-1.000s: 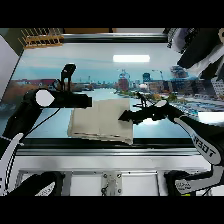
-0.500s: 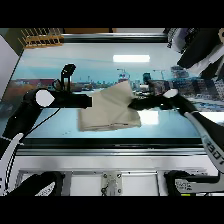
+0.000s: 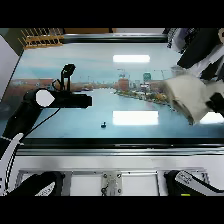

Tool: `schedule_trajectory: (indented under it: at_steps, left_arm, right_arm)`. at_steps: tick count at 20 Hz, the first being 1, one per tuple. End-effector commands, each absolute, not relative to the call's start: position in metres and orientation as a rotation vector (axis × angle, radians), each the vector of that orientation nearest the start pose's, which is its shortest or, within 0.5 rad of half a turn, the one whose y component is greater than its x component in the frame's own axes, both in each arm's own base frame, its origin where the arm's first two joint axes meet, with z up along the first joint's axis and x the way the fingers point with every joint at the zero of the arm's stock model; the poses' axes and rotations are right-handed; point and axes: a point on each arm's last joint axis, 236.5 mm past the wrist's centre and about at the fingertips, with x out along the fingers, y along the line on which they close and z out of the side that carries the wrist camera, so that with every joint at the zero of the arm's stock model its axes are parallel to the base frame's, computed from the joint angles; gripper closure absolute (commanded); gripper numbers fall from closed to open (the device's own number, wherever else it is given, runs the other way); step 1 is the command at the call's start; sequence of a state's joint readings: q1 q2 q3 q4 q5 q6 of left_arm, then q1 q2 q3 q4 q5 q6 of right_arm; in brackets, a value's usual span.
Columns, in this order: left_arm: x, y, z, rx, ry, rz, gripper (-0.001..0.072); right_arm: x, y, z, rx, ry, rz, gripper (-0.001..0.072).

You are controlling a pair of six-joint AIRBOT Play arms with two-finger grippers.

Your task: Fold the clothes and pants, and hang the long-sleeved shirts on hangers.

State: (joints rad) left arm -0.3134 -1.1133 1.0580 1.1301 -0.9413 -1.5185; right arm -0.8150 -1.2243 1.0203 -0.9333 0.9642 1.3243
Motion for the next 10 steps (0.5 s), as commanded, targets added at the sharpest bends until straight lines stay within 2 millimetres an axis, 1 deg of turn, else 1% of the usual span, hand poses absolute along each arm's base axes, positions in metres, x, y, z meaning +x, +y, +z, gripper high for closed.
schedule_trajectory:
  at_steps: [1, 3, 5, 8, 10]
  left_arm:
    - [0.356, -0.201, 0.073, -0.213, 1.027, -0.506, 0.0699]
    - [0.356, -0.201, 0.073, -0.212, 1.026, -0.506, 0.0699]
    - [0.356, -0.201, 0.073, -0.212, 1.027, -0.506, 0.0699]
    - [0.355, -0.201, 0.073, -0.211, 1.029, -0.507, 0.0699]
    - [0.355, -0.201, 0.073, -0.212, 1.029, -0.507, 0.0699]
  right_arm:
    - [0.294, -0.245, 0.009, 0.958, 0.823, -0.532, 0.0707]
    - [0.274, -0.237, -0.011, 0.95, 0.874, -0.577, 0.0706]
    - [0.26, -0.237, -0.024, 0.912, 0.913, -0.607, 0.0706]
    - [0.239, -0.248, -0.031, 0.806, 0.988, -0.655, 0.0705]
    - [0.226, -0.257, -0.032, 0.734, 1.026, -0.69, 0.069]
